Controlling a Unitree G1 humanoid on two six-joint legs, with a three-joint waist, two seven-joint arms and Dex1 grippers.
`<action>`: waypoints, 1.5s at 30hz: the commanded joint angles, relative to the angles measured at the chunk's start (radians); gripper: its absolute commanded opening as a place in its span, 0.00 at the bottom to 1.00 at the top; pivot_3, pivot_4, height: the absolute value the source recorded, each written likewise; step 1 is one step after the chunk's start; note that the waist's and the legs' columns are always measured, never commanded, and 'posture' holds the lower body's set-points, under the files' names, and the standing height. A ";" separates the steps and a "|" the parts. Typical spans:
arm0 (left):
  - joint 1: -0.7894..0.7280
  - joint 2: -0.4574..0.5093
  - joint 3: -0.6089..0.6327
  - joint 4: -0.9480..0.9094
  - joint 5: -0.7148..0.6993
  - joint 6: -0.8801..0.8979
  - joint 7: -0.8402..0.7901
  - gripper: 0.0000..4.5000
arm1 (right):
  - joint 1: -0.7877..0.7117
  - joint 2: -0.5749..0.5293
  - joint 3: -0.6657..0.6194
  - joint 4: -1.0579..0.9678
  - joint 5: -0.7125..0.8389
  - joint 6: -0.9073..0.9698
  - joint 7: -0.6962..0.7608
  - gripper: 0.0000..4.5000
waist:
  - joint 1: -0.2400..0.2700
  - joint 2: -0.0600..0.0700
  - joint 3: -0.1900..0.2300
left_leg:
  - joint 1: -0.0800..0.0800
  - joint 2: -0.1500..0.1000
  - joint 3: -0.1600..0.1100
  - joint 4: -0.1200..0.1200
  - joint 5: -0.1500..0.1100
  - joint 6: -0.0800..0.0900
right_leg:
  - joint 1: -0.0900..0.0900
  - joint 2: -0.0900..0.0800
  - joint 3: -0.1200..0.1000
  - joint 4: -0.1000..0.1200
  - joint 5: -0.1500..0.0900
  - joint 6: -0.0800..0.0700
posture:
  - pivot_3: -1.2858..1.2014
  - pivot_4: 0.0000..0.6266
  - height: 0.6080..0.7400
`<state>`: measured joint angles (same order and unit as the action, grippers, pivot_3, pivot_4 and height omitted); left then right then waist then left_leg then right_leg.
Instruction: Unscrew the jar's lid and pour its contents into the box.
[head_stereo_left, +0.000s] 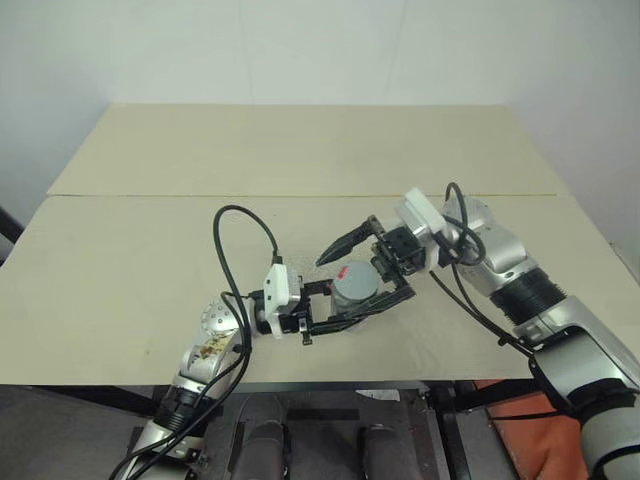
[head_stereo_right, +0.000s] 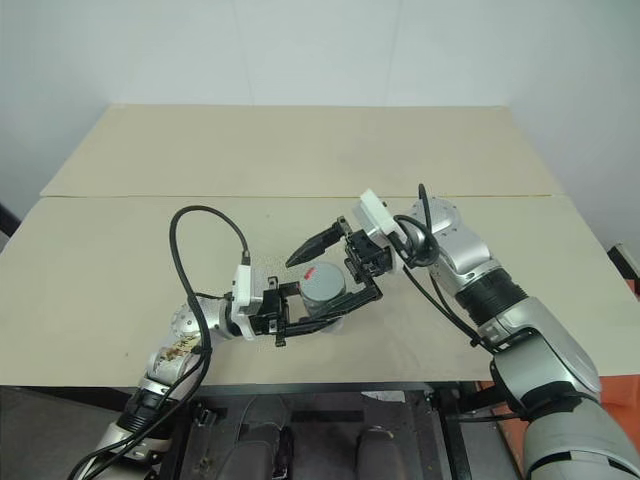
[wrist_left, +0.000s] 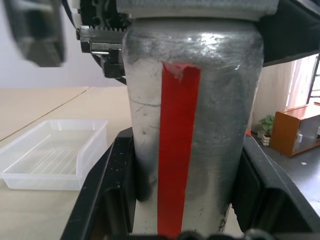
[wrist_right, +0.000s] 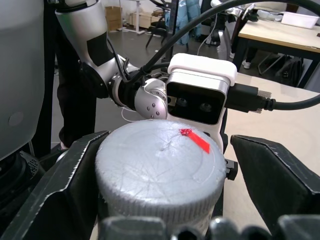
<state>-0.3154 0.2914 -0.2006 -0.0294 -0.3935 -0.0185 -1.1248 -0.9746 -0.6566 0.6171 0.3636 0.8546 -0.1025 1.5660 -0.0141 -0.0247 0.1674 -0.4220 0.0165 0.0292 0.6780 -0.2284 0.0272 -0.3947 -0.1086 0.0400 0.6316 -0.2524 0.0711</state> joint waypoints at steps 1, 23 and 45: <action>-0.014 -0.011 0.002 -0.020 -0.007 -0.027 0.002 0.47 | -0.003 -0.007 -0.083 -0.021 0.011 -0.016 0.048 0.99 | 0.001 0.000 0.000 | 0.000 0.000 0.000 0.000 0.000 0.000 | 0.000 0.000 0.000 0.000 0.000 0.000 | 0.52 0.24 1.00; -0.021 -0.015 0.003 0.021 0.001 -0.066 -0.007 0.47 | 0.019 -0.050 -0.157 0.040 -0.050 -0.009 0.048 0.99 | 0.002 0.000 0.000 | 0.000 0.000 0.000 0.000 0.000 0.000 | 0.000 0.000 0.000 0.000 0.000 0.000 | 0.52 0.24 1.00; -0.019 -0.017 0.005 0.044 0.020 -0.083 -0.004 0.47 | 0.081 -0.147 -0.183 -0.016 -0.049 0.043 0.048 0.99 | 0.003 0.000 0.000 | 0.000 0.000 0.000 0.000 0.000 0.000 | 0.000 0.000 0.000 -0.001 0.000 0.000 | 0.52 0.24 1.00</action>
<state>-0.3218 0.2784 -0.1958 0.0249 -0.3736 -0.0769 -1.1263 -0.9051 -0.7826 0.4658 0.4068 0.7876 -0.0786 1.5682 -0.0108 -0.0248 0.1674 -0.4224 0.0163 0.0295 0.6781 -0.2284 0.0272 -0.3945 -0.1091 0.0402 0.6308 -0.2523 0.0710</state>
